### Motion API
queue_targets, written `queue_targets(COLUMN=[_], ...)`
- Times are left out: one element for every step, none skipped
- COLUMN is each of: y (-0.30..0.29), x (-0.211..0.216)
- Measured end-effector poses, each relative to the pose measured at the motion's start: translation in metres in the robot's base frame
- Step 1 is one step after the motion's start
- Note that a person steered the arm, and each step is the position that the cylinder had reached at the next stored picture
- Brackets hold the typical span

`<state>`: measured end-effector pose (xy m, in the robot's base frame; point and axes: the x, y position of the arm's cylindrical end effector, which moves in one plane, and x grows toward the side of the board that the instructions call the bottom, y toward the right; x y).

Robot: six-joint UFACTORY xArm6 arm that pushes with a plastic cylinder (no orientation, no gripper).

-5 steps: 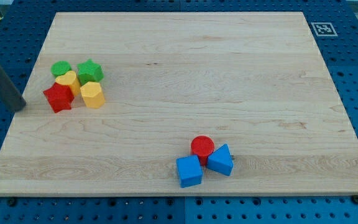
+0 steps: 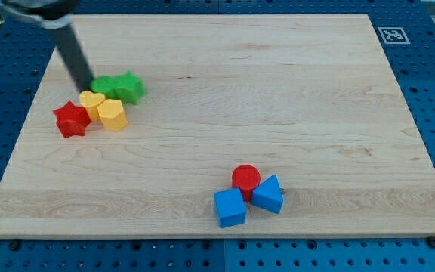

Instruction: Separate the green blocks from the group of blocks

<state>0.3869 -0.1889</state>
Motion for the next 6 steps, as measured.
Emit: queue_targets(y=[0.035, 0.024, 0.005, 0.012, 0.053, 0.117], x=[-0.003, -0.006, -0.005, 0.012, 0.028, 0.000])
